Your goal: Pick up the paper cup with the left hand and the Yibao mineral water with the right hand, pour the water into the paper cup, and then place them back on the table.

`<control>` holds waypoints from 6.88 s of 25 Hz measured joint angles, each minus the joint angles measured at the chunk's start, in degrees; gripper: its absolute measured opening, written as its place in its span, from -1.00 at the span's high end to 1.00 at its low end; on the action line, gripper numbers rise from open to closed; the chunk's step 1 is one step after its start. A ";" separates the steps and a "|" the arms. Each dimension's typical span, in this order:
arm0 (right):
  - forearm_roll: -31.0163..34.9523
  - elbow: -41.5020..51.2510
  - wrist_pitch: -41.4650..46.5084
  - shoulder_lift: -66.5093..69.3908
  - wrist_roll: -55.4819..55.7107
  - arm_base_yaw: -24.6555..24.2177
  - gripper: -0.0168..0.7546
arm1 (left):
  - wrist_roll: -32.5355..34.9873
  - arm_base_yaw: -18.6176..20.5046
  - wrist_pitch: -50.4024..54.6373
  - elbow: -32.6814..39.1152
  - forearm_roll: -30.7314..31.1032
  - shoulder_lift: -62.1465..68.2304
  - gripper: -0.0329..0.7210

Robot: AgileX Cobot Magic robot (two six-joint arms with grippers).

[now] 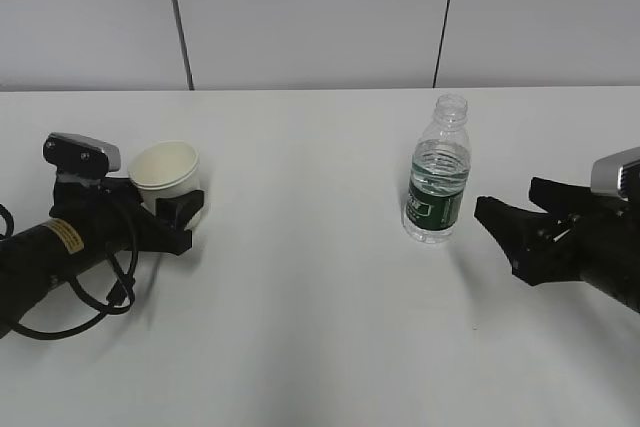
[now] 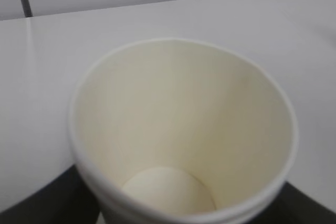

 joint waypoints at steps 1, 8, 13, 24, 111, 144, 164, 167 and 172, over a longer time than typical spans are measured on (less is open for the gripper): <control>0.00 0.00 0.00 0.00 0.00 0.00 -0.52 | 0.00 0.00 0.00 0.00 0.05 0.00 -0.26; -1.51 -0.27 -0.13 0.19 0.00 0.00 -0.55 | 0.00 0.00 -0.04 0.00 1.20 0.00 -0.26; -1.74 -1.39 -0.13 0.31 0.00 0.00 -0.73 | 0.00 0.00 -0.06 0.00 1.30 0.00 -0.26; -4.30 -8.63 -0.15 9.12 2.09 0.00 -0.75 | 0.00 0.00 -0.11 0.00 1.43 0.00 -0.26; -18.35 -36.94 12.72 18.20 3.87 2.46 -0.28 | -10.18 -12.54 0.31 -10.23 16.25 -0.12 -0.18; -42.69 -55.37 23.66 18.20 -1.46 2.58 -0.26 | -12.05 -16.56 6.38 -15.50 17.31 -0.12 -0.16; -46.85 -57.24 23.20 18.20 -13.78 2.58 -0.26 | -12.05 -16.56 6.48 -15.50 16.78 -0.12 -0.15; -46.85 -57.87 23.61 18.20 -14.40 2.58 -0.26 | -12.05 -16.56 6.48 -15.50 16.78 -0.12 -0.15; -46.85 -58.97 23.97 18.20 -15.59 2.58 -0.26 | -12.05 -16.56 6.48 -15.50 16.78 -0.12 -0.15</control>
